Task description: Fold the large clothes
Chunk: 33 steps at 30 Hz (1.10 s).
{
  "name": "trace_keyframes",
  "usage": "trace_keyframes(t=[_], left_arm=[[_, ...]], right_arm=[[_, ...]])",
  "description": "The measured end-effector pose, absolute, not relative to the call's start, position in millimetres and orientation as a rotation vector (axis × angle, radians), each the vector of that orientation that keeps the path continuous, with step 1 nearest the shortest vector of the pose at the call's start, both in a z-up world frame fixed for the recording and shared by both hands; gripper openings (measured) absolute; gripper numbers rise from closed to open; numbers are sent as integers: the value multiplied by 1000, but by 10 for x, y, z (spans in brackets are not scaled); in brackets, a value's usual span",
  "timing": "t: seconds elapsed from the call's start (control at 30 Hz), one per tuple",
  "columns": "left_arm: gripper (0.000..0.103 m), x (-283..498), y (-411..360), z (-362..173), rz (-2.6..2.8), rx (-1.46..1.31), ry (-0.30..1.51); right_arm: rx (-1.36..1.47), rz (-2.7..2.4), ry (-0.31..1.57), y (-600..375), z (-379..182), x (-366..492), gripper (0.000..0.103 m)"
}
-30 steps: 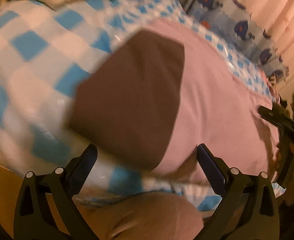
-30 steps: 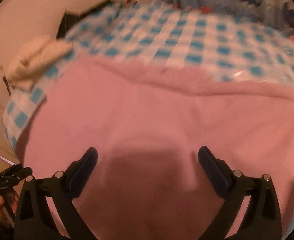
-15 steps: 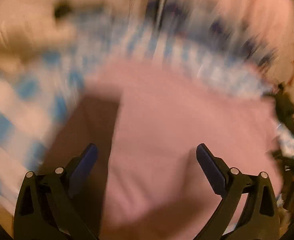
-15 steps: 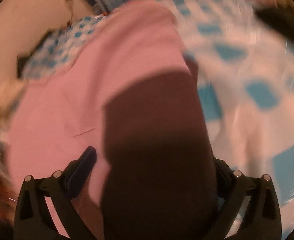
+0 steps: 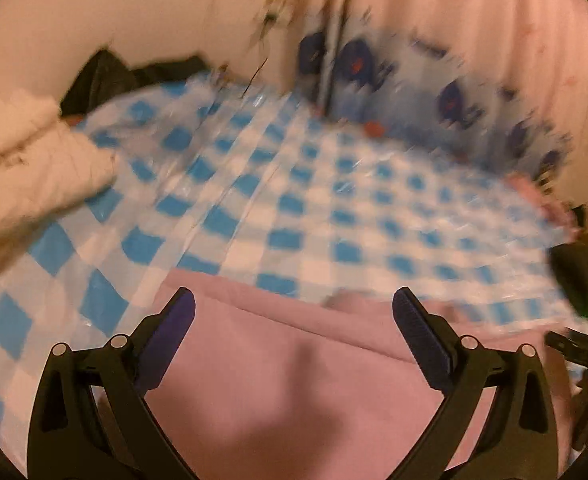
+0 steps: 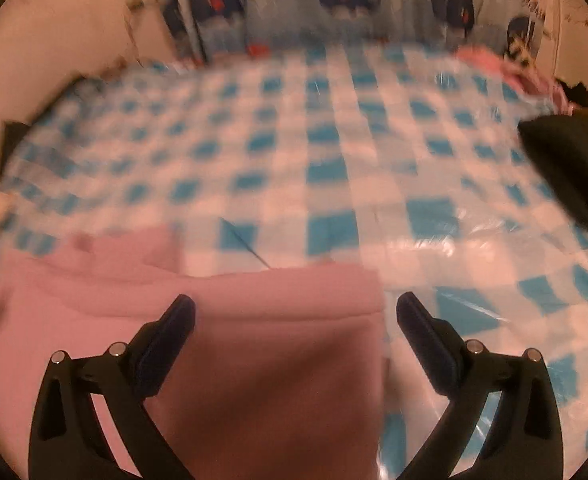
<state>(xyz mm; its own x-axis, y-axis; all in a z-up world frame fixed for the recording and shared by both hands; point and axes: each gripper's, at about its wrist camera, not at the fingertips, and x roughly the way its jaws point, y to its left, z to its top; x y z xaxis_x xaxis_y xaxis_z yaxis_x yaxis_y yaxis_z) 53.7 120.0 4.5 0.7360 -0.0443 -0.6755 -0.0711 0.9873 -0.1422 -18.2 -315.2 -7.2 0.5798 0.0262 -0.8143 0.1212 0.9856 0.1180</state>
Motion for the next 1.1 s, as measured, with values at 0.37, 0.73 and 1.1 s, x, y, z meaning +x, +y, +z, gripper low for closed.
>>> trace_keyframes(t=[0.37, 0.73, 1.1], left_arm=[[95, 1073, 1477, -897, 90, -280, 1007], [95, -756, 1770, 54, -6, -260, 870], [95, -1789, 2092, -146, 33, -471, 928]], right_arm=[[208, -33, 1143, -3334, -816, 414, 97], [575, 368, 1083, -4120, -145, -1861, 97], [1135, 532, 965, -4295, -576, -3074, 97]])
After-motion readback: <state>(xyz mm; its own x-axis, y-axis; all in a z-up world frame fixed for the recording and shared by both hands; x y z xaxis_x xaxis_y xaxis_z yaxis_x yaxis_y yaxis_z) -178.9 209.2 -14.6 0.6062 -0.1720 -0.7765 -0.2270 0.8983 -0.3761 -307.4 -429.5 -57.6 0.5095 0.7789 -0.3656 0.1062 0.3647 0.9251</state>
